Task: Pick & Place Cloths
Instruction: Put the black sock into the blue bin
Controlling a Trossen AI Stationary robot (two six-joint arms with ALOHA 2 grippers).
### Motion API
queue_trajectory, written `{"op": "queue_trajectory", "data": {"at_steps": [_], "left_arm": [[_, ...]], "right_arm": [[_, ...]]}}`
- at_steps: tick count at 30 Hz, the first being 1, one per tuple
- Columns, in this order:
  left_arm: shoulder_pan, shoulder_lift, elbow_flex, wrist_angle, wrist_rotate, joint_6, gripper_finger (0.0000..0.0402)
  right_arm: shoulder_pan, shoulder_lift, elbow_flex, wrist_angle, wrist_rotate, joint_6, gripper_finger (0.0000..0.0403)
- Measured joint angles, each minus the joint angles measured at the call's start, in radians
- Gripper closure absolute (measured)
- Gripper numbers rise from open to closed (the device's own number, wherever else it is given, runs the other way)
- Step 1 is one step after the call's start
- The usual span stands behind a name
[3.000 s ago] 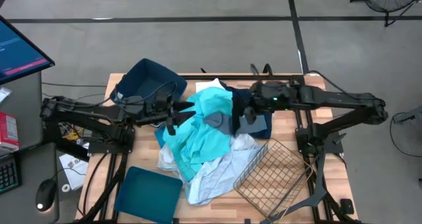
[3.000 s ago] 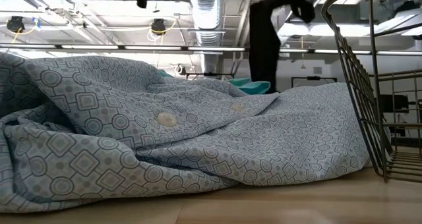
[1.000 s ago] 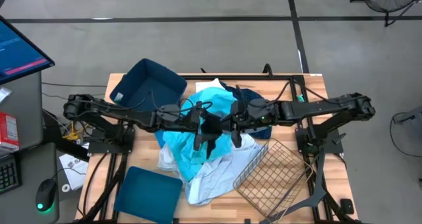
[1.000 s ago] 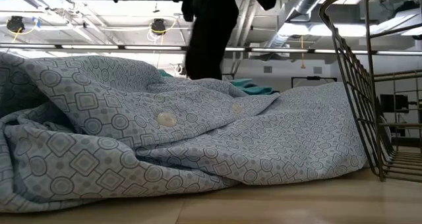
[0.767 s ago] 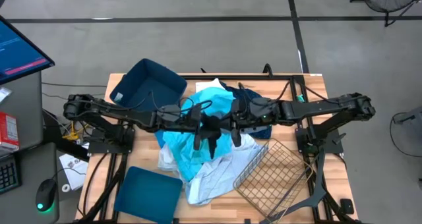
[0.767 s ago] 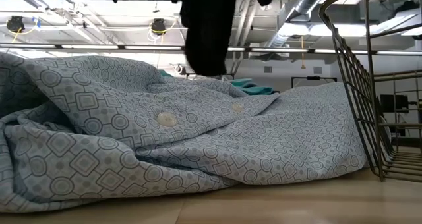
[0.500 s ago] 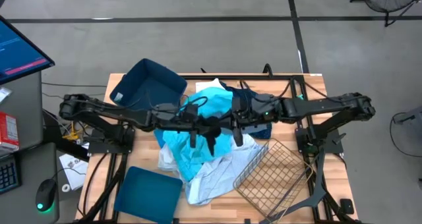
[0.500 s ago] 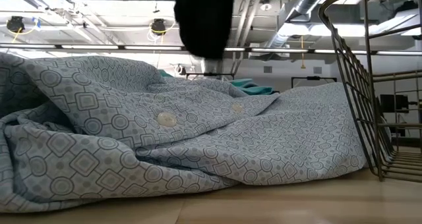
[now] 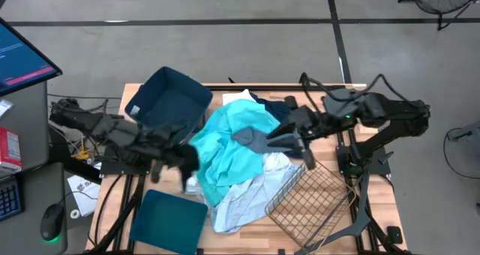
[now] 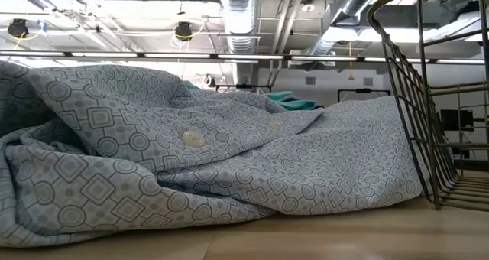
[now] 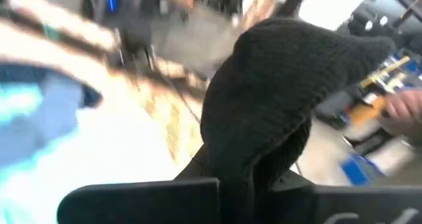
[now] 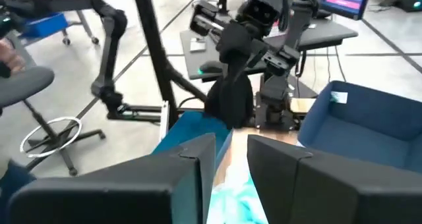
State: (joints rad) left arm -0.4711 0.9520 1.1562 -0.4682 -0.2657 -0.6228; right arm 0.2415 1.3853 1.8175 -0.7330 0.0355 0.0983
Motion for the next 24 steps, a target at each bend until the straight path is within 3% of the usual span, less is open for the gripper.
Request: {"op": "queue_trajectory", "data": {"at_steps": [5, 16, 24], "left_arm": [[-0.144, 0.047, 0.004, -0.125, -0.005, -0.198, 0.0402], [-0.319, 0.327, -0.006, -0.486, 0.005, -0.444, 0.0401], [-0.353, 0.489, -0.094, -0.488, 0.050, -0.475, 0.0401]], "right_arm": [[0.036, 0.000, 0.032, -0.066, 0.049, 0.006, 0.0316], [0.068, 0.009, -0.009, -0.220, 0.051, 0.168, 0.0316], [0.104, 0.011, -0.011, -0.266, 0.051, 0.218, 0.0316]]}}
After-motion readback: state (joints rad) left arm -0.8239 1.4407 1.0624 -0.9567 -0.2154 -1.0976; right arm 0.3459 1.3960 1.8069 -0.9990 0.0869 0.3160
